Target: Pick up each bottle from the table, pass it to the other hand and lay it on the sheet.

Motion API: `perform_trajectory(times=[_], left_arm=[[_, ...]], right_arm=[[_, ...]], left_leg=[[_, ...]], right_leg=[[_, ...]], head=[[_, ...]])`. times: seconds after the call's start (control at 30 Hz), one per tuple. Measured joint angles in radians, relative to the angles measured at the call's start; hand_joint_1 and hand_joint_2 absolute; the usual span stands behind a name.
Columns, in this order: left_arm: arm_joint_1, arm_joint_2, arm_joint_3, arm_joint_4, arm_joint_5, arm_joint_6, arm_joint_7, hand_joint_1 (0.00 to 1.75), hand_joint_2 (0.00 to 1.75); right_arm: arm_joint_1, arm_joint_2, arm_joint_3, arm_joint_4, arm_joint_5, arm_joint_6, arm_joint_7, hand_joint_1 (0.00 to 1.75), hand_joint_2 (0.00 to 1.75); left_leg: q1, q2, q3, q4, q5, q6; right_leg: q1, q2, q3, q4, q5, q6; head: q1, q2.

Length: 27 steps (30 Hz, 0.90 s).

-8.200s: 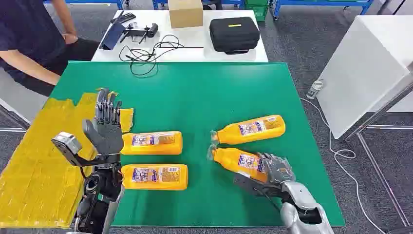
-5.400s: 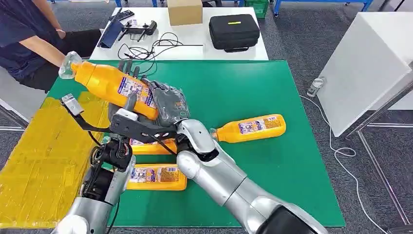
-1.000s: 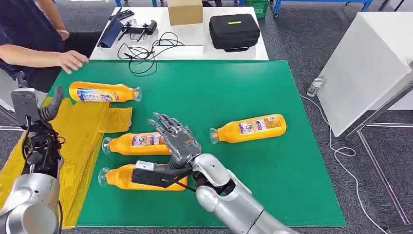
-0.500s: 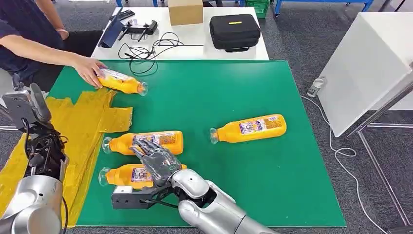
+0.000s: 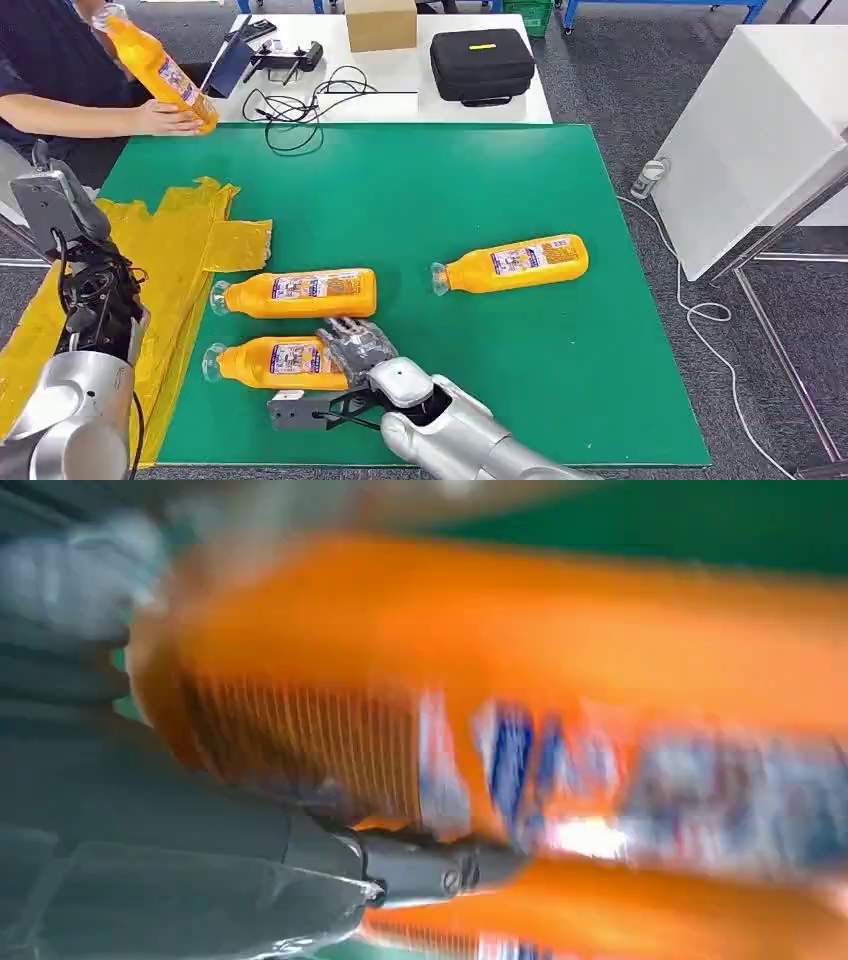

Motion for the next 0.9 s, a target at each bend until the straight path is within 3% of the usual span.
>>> perform_trajectory(times=[0.03,0.07,0.1,0.7,0.73,0.9], left_arm=[[-0.004,0.0,-0.003,0.0,0.005,0.0,0.0,0.0,0.0],[-0.006,0.0,-0.006,0.0,0.012,0.0,-0.003,0.0,0.0],[-0.006,0.0,-0.008,0.0,0.017,0.0,-0.007,0.0,0.0],[0.007,0.0,-0.03,0.0,0.084,-0.015,-0.021,0.0,0.0],[0.008,0.0,-0.031,0.0,0.088,-0.019,-0.019,0.0,1.75],[0.023,0.006,-0.039,-0.006,0.155,-0.105,0.007,0.0,1.75]], right_arm=[[0.0,0.0,0.001,0.008,0.0,0.008,0.0,1.19,1.75],[0.0,-0.001,0.002,0.013,0.0,0.016,-0.001,1.19,1.75],[0.0,-0.001,0.003,0.018,0.0,0.022,-0.004,1.73,1.75],[-0.011,-0.003,0.002,0.029,-0.055,0.027,-0.061,1.75,1.75],[-0.011,-0.003,0.0,0.029,-0.063,0.02,-0.068,1.75,1.75],[-0.012,-0.014,-0.056,-0.012,-0.203,-0.061,-0.181,1.75,1.75]], left_leg=[[0.0,0.0,0.0,0.0,0.0,0.0],[0.0,0.0,0.0,0.0,0.0,0.0],[0.0,0.0,0.001,0.0,0.0,0.0],[0.0,0.0,0.003,0.0,0.0,0.0],[0.0,0.0,0.003,0.0,0.0,0.0],[0.0,0.0,0.001,0.0,0.0,0.0]], right_leg=[[0.0,0.0,0.0,0.0,0.0,0.0],[0.0,0.0,0.0,0.0,0.0,0.0],[0.0,0.0,0.0,0.0,0.0,0.0],[0.0,0.0,0.002,0.0,0.0,0.0],[0.0,0.0,0.002,0.0,0.0,0.0],[0.0,0.0,0.001,0.0,0.0,0.0]], head=[[0.0,0.0],[0.0,0.0],[0.0,0.0],[0.0,0.0],[0.0,0.0],[0.0,0.0]])
